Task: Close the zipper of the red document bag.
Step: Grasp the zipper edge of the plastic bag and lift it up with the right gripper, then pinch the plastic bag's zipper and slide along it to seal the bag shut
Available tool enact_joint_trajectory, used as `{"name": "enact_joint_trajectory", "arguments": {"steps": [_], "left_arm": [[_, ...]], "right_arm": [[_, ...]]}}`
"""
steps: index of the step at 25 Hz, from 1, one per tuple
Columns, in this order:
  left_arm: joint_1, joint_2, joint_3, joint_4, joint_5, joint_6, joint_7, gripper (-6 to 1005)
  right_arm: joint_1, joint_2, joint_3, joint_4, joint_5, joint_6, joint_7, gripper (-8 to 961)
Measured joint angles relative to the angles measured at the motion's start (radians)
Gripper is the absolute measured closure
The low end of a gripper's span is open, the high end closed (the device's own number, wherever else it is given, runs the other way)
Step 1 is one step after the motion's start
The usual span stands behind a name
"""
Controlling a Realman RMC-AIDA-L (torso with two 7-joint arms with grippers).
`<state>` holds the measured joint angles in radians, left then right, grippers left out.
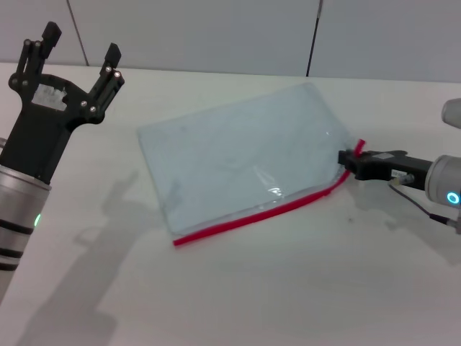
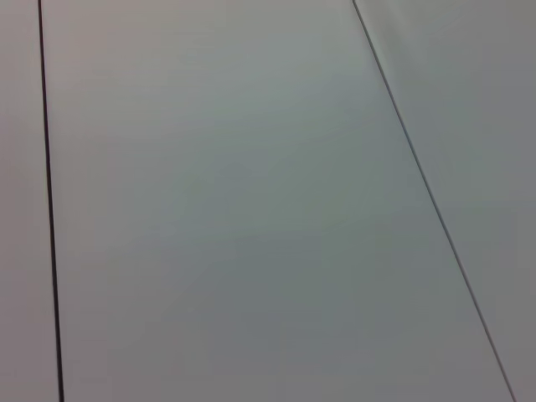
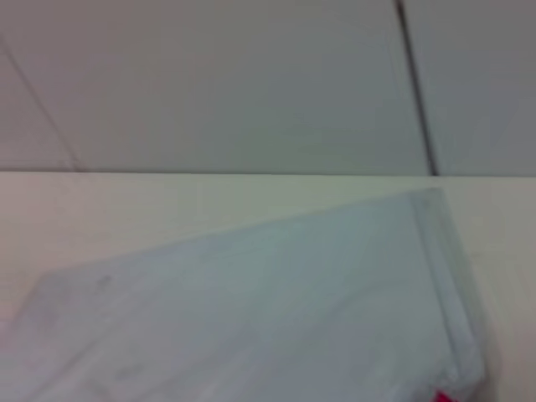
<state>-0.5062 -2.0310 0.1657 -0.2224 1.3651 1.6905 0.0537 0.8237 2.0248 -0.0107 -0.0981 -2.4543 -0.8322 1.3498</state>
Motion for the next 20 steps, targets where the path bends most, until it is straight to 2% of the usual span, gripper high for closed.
{"name": "enact_joint_trajectory", "arguments": {"steps": [9,11,15,20], "left_arm": [[0.000,0.000,0.000,0.000,0.022,-0.006,0.001,161],[-0.001,0.000,0.000,0.000,0.033,-0.008,0.002,162],[-0.004,0.000,0.000,0.001,0.060,-0.011,0.002,165],[-0.022,0.001,0.001,0.005,0.160,-0.043,0.002,165]], "right_arm": [[0.006,0.002,0.015,-0.008,0.014,-0.184,-0.045,835],[0.010,0.003,0.018,-0.005,0.014,-0.189,-0.046,940],[0.021,0.003,0.030,0.000,0.018,-0.224,-0.052,940],[0.045,0.006,0.040,0.005,0.082,-0.324,-0.064,940]]}}
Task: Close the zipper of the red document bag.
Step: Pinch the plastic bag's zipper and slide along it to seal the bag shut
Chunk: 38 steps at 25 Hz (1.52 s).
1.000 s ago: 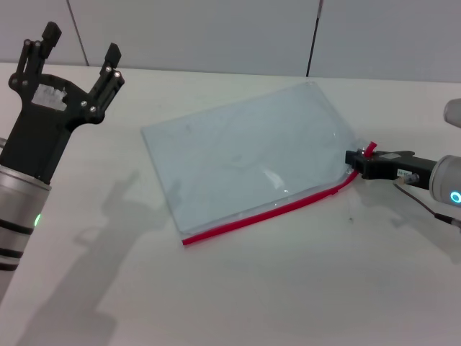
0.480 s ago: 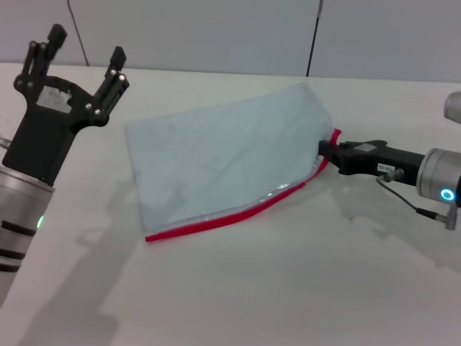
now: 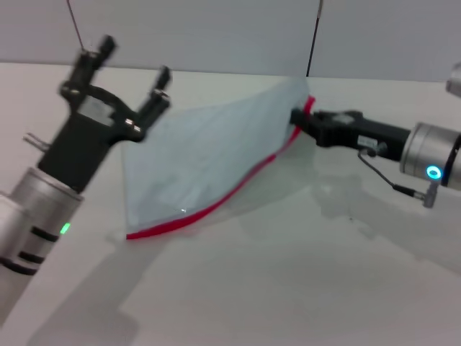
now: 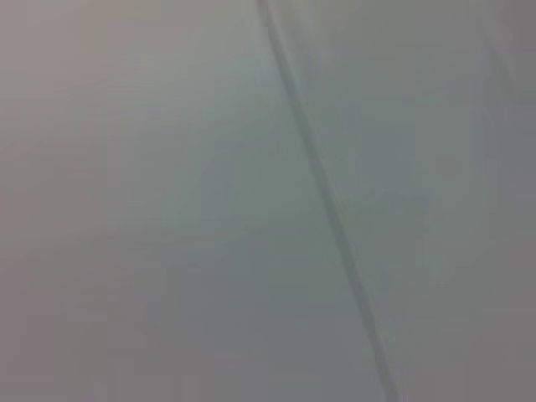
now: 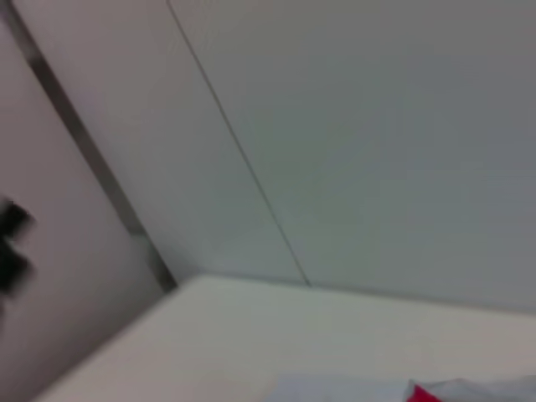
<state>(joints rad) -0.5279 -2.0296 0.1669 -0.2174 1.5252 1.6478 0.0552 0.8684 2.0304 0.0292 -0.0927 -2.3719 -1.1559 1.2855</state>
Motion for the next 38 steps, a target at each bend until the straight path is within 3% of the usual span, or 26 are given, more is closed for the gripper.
{"name": "enact_joint_trajectory", "arguments": {"steps": [13,35,38], "left_arm": [[-0.061,-0.003,0.002,-0.004,0.224,-0.153,0.008,179],[-0.067,-0.004,0.002,0.003,0.225,-0.201,0.011,290],[-0.067,-0.004,0.002,0.003,0.225,-0.202,0.011,408]], "right_arm": [[0.070,0.001,0.011,0.074,0.079,-0.085,-0.032,940],[0.082,0.001,0.004,0.091,0.073,-0.137,-0.025,939],[0.080,0.000,0.006,0.091,0.074,-0.135,-0.025,939]]}}
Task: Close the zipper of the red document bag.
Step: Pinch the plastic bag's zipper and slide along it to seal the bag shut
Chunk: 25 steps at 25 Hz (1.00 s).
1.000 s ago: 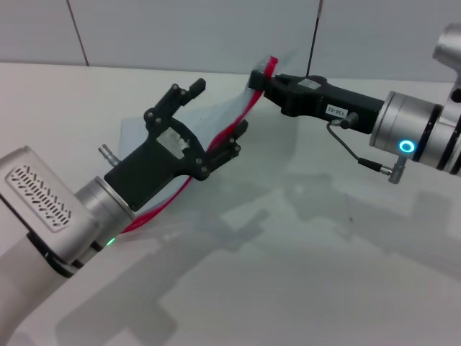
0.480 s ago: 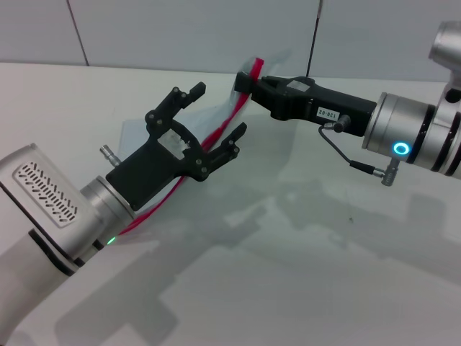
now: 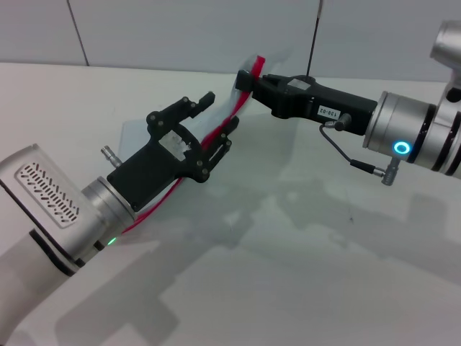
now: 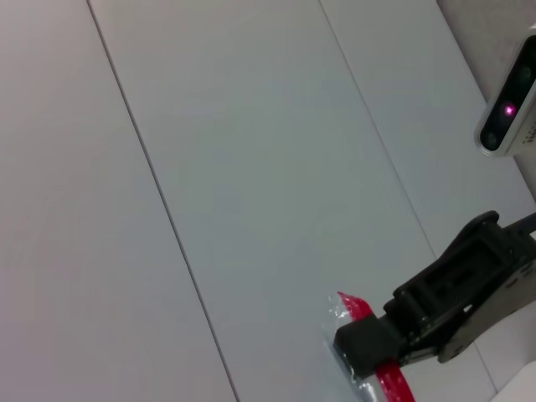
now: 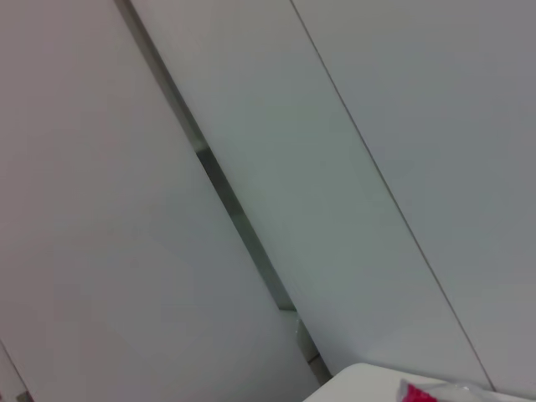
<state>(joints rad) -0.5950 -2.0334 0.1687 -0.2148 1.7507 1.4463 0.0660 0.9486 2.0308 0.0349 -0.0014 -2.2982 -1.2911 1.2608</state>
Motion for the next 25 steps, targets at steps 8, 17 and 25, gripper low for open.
{"name": "enact_joint_trajectory", "arguments": {"steps": [8,17,25], "left_arm": [[0.004,0.000,0.000,0.000,0.001,-0.004,0.000,763],[0.006,0.001,0.000,0.000,0.000,-0.006,0.000,788],[0.005,0.001,-0.002,0.000,-0.005,-0.023,-0.003,895]], "right_arm": [[-0.003,-0.001,0.005,-0.003,0.002,0.000,0.000,939],[-0.005,-0.001,0.005,-0.002,0.002,0.002,0.000,939],[-0.005,-0.001,0.005,-0.003,0.002,0.005,0.000,939]]}}
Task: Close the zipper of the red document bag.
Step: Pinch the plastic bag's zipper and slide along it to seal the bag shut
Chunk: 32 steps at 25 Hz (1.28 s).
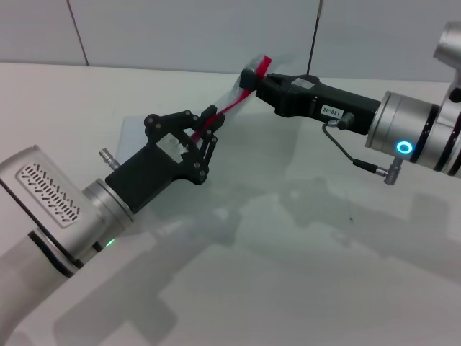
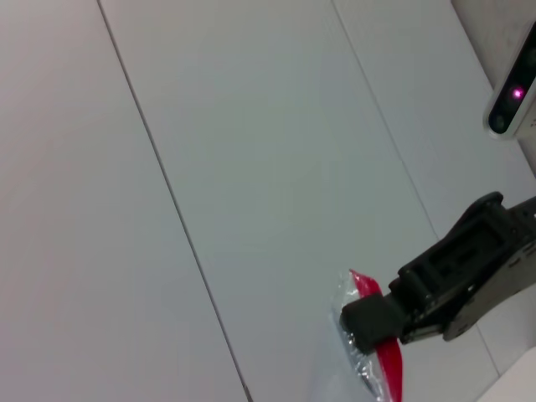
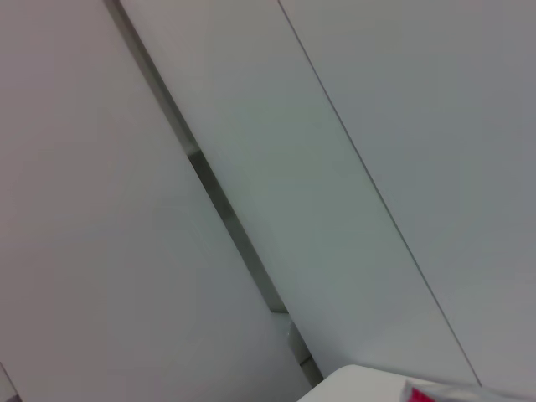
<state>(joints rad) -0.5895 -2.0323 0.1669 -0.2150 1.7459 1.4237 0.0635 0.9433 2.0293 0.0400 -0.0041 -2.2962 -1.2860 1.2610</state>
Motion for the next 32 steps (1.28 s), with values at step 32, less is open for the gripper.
{"name": "enact_joint_trajectory", "arguments": {"steps": [32], "left_arm": [[-0.003,0.004,-0.001,0.003,0.004,-0.033,-0.044,915]], "right_arm": [[-0.291,-0.006,0.011,-0.242,0.363,-0.064,0.033,938]]}}
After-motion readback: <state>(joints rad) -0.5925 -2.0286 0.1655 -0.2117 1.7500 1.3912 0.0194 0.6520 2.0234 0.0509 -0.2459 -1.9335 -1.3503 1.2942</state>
